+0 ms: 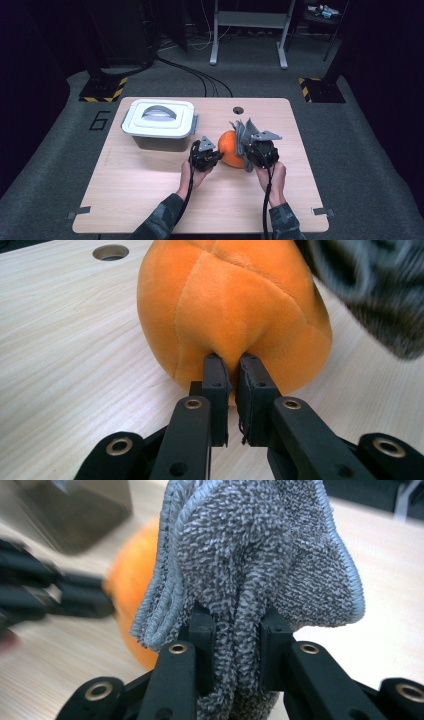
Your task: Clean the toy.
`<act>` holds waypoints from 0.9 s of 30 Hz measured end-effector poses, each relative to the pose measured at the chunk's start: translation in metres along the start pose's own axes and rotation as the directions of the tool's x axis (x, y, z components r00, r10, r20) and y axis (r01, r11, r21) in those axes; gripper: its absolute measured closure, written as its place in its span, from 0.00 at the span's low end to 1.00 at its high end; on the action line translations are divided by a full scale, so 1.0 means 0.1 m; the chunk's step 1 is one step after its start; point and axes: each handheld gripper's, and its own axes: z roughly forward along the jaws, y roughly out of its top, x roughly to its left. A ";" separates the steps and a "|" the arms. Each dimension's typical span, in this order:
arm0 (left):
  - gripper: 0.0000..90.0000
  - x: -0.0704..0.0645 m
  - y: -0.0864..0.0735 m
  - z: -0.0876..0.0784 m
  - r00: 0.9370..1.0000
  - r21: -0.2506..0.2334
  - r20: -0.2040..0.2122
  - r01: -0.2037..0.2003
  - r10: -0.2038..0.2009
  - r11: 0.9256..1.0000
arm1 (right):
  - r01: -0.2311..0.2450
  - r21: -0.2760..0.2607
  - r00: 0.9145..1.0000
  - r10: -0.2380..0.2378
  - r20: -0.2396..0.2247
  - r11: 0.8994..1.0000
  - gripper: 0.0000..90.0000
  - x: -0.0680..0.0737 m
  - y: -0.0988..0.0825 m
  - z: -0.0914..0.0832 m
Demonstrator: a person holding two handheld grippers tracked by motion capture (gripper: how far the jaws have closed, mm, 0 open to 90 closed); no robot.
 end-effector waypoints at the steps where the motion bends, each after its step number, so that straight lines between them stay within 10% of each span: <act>1: 0.92 0.00 0.00 0.00 1.000 0.000 0.000 0.000 0.000 1.000 | 0.000 0.000 1.000 0.000 0.000 1.000 0.82 0.00 0.00 0.00; 12: 0.95 -0.01 -0.02 0.01 0.999 0.016 -0.012 -0.032 0.032 0.999 | 0.092 0.076 0.996 -0.093 0.000 0.993 0.81 0.38 0.37 0.26; 27: 0.95 0.01 -0.07 0.03 1.000 0.028 -0.001 -0.021 0.021 0.999 | 0.013 0.142 0.998 -0.022 0.062 0.990 0.81 -0.02 0.08 0.30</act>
